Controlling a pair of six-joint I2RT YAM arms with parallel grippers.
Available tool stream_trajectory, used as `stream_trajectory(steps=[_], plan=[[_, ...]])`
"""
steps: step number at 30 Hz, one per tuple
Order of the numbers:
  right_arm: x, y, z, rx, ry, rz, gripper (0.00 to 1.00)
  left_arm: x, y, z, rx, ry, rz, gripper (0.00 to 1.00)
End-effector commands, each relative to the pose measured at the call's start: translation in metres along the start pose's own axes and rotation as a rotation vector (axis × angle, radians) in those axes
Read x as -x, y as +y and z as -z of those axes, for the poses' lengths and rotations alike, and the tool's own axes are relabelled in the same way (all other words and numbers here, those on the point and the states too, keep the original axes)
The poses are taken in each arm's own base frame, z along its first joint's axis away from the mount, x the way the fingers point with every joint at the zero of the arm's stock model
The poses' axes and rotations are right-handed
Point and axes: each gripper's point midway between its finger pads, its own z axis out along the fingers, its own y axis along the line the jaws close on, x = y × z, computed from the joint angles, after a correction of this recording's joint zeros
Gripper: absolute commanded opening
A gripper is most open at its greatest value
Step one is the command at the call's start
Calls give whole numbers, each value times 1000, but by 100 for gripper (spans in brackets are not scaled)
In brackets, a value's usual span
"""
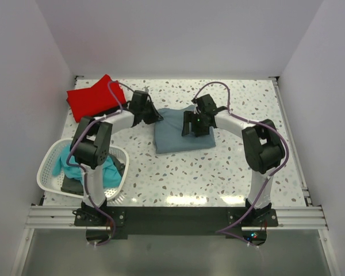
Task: Fold and stack the t-shirts
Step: Neatly place the folded tshirt to the corner
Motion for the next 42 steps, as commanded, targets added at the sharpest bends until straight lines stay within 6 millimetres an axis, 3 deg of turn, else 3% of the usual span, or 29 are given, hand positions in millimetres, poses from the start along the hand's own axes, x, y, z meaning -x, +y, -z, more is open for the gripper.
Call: stream_trajectory(steps=[1,2,4,5,7,8,10,20,26,31,36,38,42], plan=[[-1,-6,20,-50,8,8,75,68,19,24,94,-78,-102,0],[-1,-5,21,-49,7,9,75,85,12,28,85,-99,-143,0],[1,-3,25,-46,0,9,75,94,24,32,134,-79,-151,0],[1,-3,25,-47,-1,11,75,109,16,36,128,-100,-177,0],[1,-3,26,-49,0,11,75,114,25,40,176,-80,-187,0],[0,-5,26,-53,2,12,75,129,19,45,184,-110,-208,0],[-2,-5,26,-55,6,14,75,133,24,48,216,-97,-216,0],[-13,-12,28,-75,21,17,75,197,20,87,231,-167,-230,0],[-14,-13,29,-79,23,18,75,227,25,105,206,-186,-211,0],[-16,-14,29,-82,26,18,75,239,31,108,170,-168,-195,0],[-20,-16,29,-84,32,17,75,258,22,120,121,-207,-206,0],[-21,-16,29,-85,33,16,75,274,33,132,120,-239,-182,0],[-22,-16,29,-83,34,16,75,294,26,151,75,-306,-192,0]])
